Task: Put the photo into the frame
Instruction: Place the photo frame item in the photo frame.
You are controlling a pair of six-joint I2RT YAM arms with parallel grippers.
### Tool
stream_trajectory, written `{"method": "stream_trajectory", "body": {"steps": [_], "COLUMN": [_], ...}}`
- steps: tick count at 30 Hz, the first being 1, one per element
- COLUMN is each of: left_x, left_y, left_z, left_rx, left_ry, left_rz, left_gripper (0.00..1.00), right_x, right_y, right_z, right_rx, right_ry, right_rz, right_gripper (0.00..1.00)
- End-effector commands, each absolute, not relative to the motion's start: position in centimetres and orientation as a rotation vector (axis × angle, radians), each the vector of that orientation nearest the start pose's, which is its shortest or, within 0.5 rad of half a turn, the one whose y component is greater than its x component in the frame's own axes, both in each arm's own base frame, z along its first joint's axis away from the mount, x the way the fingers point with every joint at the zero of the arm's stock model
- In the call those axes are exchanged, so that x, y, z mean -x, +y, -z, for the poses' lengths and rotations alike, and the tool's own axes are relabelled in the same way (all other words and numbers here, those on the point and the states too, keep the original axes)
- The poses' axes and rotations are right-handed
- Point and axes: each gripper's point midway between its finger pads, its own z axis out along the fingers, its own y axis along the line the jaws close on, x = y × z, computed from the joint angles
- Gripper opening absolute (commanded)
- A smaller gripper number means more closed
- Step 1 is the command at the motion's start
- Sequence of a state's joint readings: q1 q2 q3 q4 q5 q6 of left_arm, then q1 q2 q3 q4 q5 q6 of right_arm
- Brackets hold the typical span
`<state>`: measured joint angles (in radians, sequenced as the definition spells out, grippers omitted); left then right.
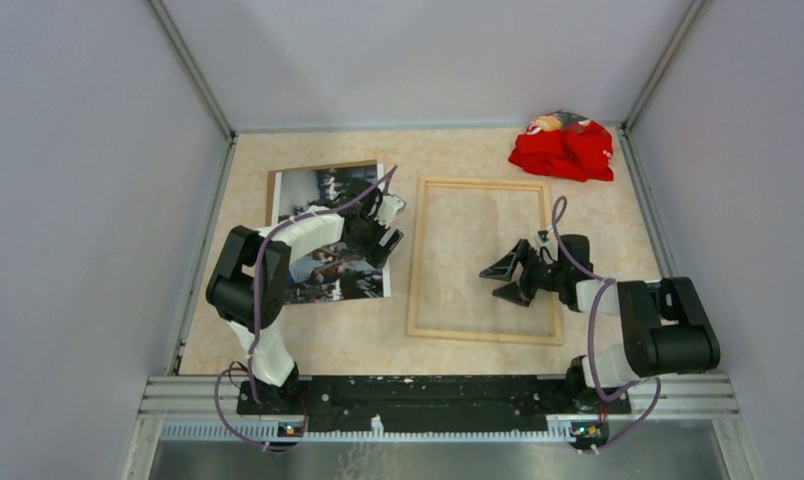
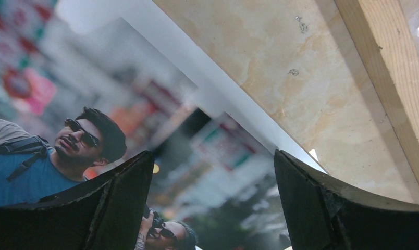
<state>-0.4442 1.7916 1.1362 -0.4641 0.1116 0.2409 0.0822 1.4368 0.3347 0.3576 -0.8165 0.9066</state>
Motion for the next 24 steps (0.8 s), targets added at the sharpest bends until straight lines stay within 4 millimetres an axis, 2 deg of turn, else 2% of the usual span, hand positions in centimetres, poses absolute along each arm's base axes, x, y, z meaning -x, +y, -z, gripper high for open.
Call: {"method": "stream_trajectory", "body": {"steps": [1,6,10,12,16,24], "left_x": [-33.2,-33.1,-33.0,-33.1,-33.1,-33.0], "left_y": [-16.7,-16.5,-16.3,-16.4,-16.5,-16.4], "left_z": [-0.5,-0.5,-0.6,-0.7,-0.8,-1.0], "left_rx": [-0.984,-0.985,-0.985,-0.987,-0.991,-0.994], "left_ry": [2.556,2.556,2.552,2.546,2.542,2.538], "left_rz": [0.184,0.174,0.166,0.163,0.165,0.164], "left_gripper": [0.91,0.91,0.91,0.91,0.91,0.91], "right_x": [-25.6,-25.7,-25.7,-25.8,-25.9,-27.5], "right_y": [18.1,18.1,17.2,17.1,17.0,16.5], "right_z": [-9.5,-12.4,-14.8,-15.2,-15.2,-13.4], "right_rx": [-0.452,-0.406,-0.385,-0.367,-0.361,-0.314], "right_ry": [2.208,2.119,2.060,2.067,2.091,2.207], "right_rz": [-1.593,-1.618,-1.589,-1.555,-1.541,-1.417], "right_gripper": [0.80,0.81,0.81,0.81,0.81,0.73]}}
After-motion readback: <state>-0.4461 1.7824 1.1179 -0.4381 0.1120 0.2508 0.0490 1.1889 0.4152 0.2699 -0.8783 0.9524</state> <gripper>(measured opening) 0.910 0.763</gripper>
